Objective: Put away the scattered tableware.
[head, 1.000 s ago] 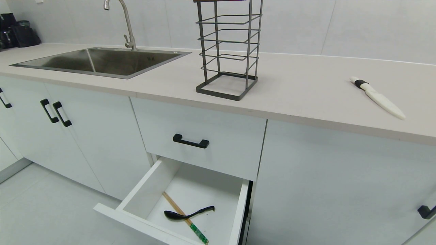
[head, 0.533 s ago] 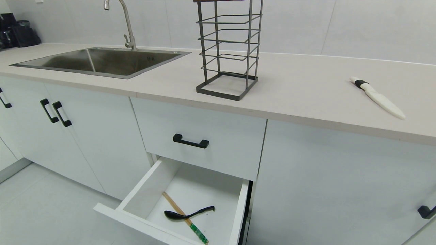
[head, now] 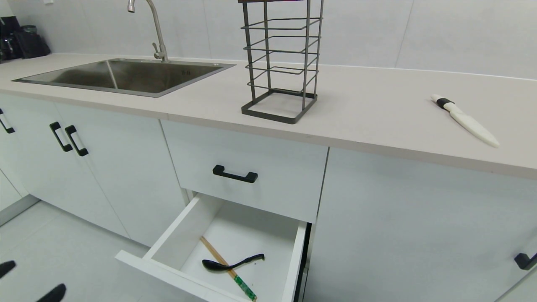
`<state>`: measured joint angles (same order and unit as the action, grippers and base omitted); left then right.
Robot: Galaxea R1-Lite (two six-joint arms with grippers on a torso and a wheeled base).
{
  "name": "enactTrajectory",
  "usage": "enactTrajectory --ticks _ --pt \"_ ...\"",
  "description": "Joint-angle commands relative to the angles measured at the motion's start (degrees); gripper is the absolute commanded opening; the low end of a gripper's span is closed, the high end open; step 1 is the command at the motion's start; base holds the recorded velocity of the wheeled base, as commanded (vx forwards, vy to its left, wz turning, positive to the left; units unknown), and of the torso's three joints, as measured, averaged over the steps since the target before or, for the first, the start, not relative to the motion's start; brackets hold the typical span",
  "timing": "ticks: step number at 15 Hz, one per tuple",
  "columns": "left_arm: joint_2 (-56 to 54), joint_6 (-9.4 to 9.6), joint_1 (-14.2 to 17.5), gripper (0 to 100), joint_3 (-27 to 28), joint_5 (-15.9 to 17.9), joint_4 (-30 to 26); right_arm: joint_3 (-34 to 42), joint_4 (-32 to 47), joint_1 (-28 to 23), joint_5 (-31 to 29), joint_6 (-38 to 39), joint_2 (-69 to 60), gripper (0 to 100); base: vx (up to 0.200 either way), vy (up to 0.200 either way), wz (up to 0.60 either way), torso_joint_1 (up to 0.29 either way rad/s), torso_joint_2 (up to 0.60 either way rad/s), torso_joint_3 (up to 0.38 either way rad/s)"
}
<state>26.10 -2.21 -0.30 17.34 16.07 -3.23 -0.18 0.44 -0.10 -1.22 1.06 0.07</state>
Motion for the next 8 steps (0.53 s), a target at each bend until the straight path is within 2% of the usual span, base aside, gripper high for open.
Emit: enactTrajectory --ticks 1,2,4,5,6,7,8 --pt "14.07 -0.34 -1.72 100 -1.69 3.18 -7.32 0.01 0.00 0.01 -0.01 -0.01 0.10 100 0.000 0.000 0.00 0.000 0.00 0.000" --pt "16.44 0.27 -5.14 100 -3.80 3.53 -7.84 0.01 0.00 0.01 -0.01 -0.01 0.01 100 0.000 0.000 0.00 0.000 0.00 0.000" --pt "21.19 0.36 -12.53 100 -6.96 3.44 -7.84 0.01 0.00 0.01 -0.01 -0.01 0.10 100 0.000 0.000 0.00 0.000 0.00 0.000" --pt "22.06 0.45 -13.32 100 -7.23 3.44 -7.76 0.01 0.00 0.01 -0.01 -0.01 0.10 100 0.000 0.000 0.00 0.000 0.00 0.000" --pt "28.13 0.45 -16.48 100 -7.14 3.36 -6.96 0.01 0.00 0.01 -0.01 -0.01 0.10 100 0.000 0.000 0.00 0.000 0.00 0.000" --pt "32.52 0.54 -17.01 100 -7.14 3.44 -4.33 0.01 0.00 0.01 -0.01 -0.01 0.10 100 0.000 0.000 0.00 0.000 0.00 0.000" --pt "39.38 0.54 -16.92 100 -7.58 3.44 2.35 0.01 0.00 0.01 -0.01 -0.01 0.10 100 0.000 0.000 0.00 0.000 0.00 0.000"
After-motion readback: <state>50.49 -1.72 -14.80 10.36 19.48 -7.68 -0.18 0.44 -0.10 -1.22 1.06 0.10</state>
